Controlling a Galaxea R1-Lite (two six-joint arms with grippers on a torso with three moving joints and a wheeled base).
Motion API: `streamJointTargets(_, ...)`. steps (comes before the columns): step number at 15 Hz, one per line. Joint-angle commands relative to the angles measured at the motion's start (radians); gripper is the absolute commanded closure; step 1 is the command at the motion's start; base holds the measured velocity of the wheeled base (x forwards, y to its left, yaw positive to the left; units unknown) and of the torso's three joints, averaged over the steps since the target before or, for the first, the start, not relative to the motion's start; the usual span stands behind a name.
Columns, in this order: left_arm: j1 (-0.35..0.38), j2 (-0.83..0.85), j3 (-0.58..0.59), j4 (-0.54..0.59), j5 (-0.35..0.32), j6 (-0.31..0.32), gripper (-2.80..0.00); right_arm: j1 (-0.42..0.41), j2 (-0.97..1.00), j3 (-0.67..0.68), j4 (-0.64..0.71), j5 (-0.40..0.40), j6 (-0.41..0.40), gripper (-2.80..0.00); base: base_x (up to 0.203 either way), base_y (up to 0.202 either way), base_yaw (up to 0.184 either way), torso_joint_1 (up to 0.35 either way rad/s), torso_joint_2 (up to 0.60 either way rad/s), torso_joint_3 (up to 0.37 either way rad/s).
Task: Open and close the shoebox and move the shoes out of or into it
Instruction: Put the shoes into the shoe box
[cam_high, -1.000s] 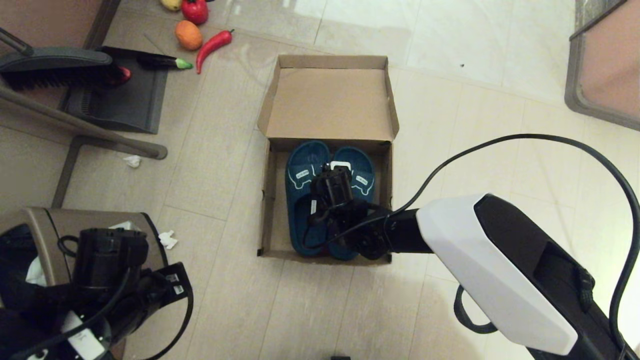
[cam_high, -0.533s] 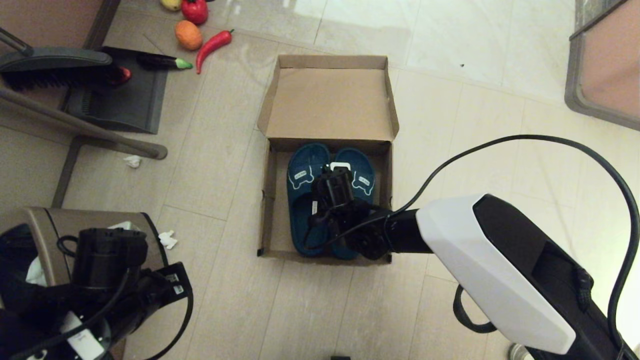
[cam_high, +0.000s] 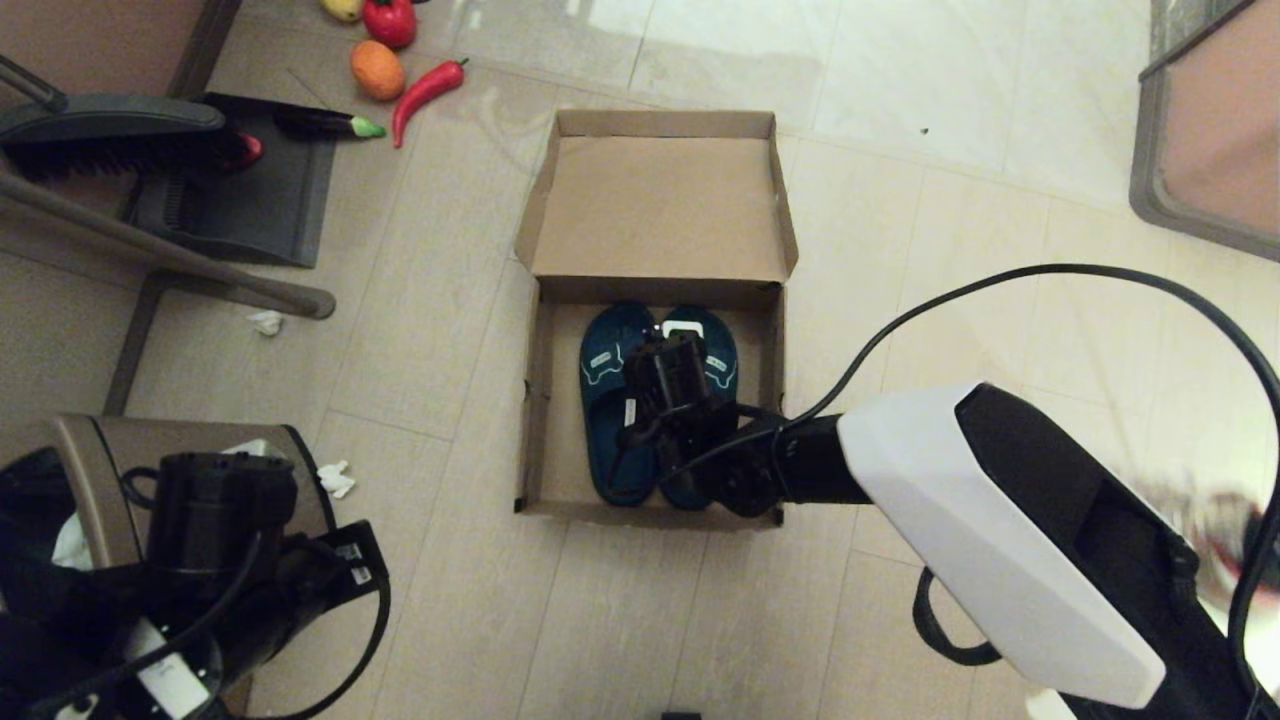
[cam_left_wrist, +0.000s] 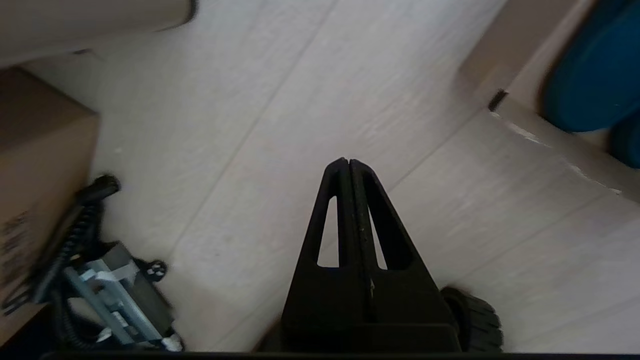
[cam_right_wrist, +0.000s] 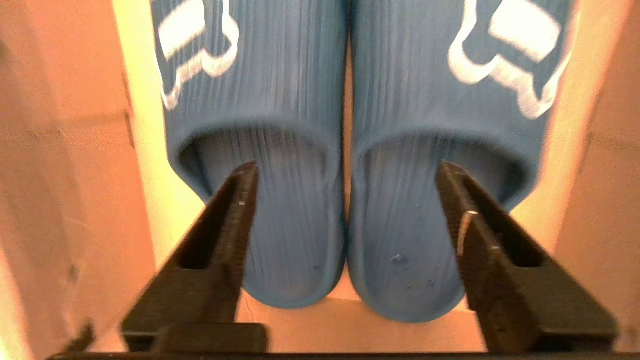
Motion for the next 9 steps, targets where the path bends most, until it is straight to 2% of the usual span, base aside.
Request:
streamJointTargets(1,0.001,0.084,-0.04,-0.043,-0.016,-0.003,0.0,-0.022,-0.059,0.015,0.008,-0.006,0.001,-2.8,0.0,0.0,0.0,0.0,0.0,0.0)
streamJointTargets(4,0.01,0.238,-0.133,-0.164,-0.022,0.016,0.0,-0.079,-0.102,0.044,0.031,-0.007,-0.003,-2.8,0.0,0.0,0.0,0.0,0.0,0.0)
streamJointTargets(5,0.02,0.276,-0.173,-0.192,-0.023,0.034,0.0,-0.084,-0.108,0.052,0.03,-0.007,-0.003,0.0,0.0,0.0,0.0,0.0,0.0,0.0)
streamJointTargets(9,0.058,0.385,-0.282,-0.217,-0.024,0.049,0.0,-0.112,-0.153,0.074,0.03,-0.03,-0.002,0.0,0.0,0.0,0.0,0.0,0.0,0.0)
